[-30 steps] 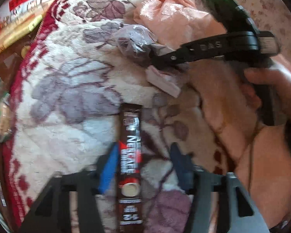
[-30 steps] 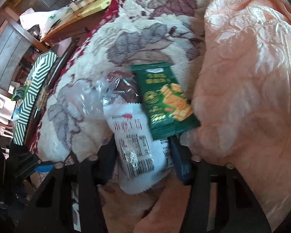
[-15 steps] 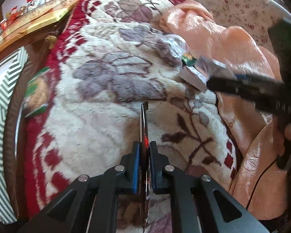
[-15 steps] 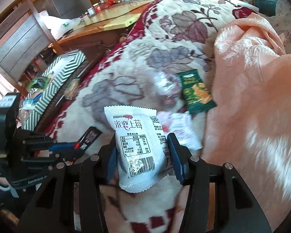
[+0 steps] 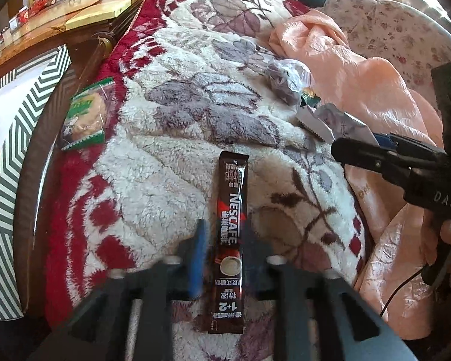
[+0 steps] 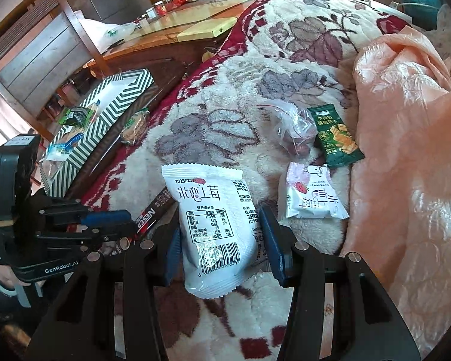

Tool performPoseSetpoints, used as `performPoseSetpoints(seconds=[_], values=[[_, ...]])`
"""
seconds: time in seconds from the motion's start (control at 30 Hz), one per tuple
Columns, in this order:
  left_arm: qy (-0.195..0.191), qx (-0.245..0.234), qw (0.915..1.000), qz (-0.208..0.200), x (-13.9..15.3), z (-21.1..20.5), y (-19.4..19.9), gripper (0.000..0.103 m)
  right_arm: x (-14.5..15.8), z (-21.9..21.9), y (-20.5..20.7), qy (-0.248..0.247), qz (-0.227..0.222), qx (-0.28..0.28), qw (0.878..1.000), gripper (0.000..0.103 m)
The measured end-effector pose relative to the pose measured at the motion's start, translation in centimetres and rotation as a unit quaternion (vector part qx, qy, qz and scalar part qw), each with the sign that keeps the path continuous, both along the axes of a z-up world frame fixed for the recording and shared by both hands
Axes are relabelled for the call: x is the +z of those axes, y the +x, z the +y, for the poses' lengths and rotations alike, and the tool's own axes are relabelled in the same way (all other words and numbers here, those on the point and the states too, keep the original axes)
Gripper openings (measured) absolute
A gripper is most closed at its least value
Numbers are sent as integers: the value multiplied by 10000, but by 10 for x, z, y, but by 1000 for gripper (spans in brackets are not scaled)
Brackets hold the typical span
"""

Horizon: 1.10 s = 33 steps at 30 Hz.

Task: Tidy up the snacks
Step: 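Carry the Nescafe stick and white packet over the white tray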

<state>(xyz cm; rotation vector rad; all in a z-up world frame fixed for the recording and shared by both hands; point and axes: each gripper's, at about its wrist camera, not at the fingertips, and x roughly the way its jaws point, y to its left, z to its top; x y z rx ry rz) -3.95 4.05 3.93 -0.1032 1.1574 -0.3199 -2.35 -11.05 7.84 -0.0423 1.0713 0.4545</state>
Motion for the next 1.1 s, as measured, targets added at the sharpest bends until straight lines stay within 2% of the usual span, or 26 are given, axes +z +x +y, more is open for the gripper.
performPoseSetpoints(seconds=[0.03,0.07,0.13,0.2,0.27,0.3,0.37,0.47,0.63,0.87,1.1], values=[[38,26,10000,-19,0,-1,0,61,0,-2,0,14,1,-31,10000,48],[48,49,10000,-36,-1,-3,0,70,-1,-5,0,57,11,-72,10000,48],[82,43,10000,-13,-3,-5,0,70,-3,-8,1,131,51,-115,9998,48],[271,-12,9996,78,-10,-11,-1,70,-6,-8,0,163,90,-122,9998,48],[625,-66,9980,29,-16,-18,-3,48,-8,-6,-1,171,116,-77,9998,48],[823,-109,9965,-92,-16,-21,-5,44,-8,-5,-2,168,113,-57,9998,48],[713,-114,9973,-96,-14,-17,-5,24,-6,-3,-3,187,87,-38,9998,48],[433,101,9990,14,-11,0,-1,22,1,2,-4,221,7,24,9998,48],[381,286,9987,-160,2,14,-8,22,15,19,-6,177,-165,206,9995,48],[445,635,9959,-458,26,37,-8,22,20,59,-3,59,-208,552,9982,48],[592,1181,9890,-662,41,80,-8,22,26,98,2,-13,-278,868,9958,48]])
